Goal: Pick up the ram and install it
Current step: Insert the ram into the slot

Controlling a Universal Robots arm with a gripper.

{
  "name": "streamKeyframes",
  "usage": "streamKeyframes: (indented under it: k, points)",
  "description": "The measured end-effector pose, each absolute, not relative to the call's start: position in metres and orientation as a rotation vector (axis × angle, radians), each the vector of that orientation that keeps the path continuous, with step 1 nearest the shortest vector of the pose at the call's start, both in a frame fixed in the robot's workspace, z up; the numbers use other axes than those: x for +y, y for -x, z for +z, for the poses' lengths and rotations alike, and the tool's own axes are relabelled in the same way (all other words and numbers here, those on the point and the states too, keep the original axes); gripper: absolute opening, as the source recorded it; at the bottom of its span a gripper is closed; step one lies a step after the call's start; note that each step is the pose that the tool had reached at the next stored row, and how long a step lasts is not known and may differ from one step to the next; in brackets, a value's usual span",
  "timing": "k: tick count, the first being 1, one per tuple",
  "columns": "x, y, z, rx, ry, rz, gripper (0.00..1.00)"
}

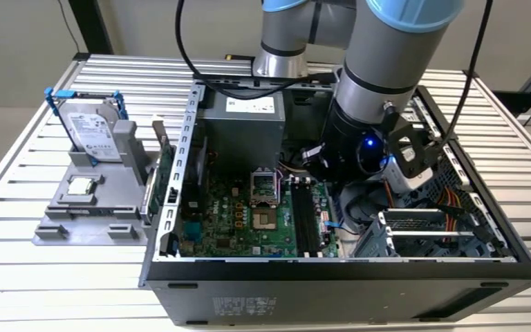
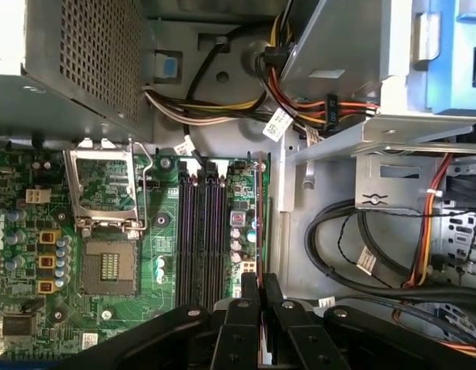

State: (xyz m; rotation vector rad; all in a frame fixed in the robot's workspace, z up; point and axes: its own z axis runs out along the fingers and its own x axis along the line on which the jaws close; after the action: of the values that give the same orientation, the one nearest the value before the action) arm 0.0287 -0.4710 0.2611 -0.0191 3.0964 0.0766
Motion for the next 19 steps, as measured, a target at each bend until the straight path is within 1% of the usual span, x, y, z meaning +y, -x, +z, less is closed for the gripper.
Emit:
streamKeyframes:
  k: [19]
  points:
    - [-0.475, -0.026, 0.246, 3.096, 0.019, 0.076, 0.00]
